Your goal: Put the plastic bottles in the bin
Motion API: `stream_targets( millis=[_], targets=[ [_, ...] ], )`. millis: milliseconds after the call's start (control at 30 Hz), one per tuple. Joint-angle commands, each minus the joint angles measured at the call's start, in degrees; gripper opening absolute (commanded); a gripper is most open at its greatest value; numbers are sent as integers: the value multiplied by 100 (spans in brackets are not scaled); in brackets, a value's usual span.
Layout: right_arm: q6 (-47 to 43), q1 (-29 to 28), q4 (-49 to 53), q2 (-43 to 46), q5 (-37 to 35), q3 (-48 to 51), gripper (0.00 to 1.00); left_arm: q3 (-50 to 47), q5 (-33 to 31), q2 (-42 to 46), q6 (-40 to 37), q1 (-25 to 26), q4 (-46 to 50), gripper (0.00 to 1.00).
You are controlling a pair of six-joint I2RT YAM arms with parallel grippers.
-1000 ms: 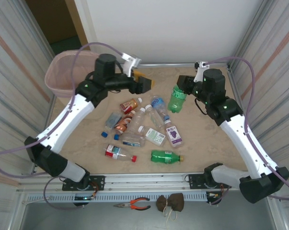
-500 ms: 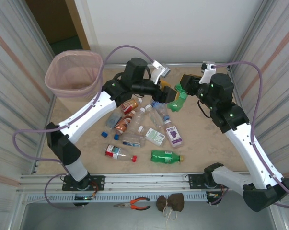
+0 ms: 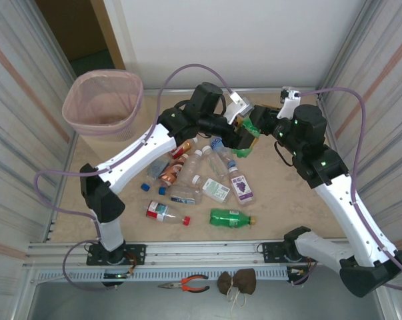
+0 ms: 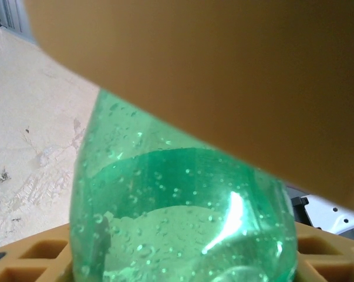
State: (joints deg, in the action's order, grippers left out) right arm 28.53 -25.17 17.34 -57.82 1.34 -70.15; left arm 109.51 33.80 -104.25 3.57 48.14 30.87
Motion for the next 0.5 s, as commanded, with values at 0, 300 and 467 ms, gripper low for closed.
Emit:
stream_targets(
  millis=[0,300,467],
  targets=[
    [135,-89,-236,29,5,-81,28,-30,79,159,-270,90,205,55],
    [-131,-109,84,-73,61,-354,58,-324,-338,430,-381,28,24,54],
    [-310,-94,336,82,-134,-363,67,-404,-443,599,-276,-306,98,53]
  ],
)
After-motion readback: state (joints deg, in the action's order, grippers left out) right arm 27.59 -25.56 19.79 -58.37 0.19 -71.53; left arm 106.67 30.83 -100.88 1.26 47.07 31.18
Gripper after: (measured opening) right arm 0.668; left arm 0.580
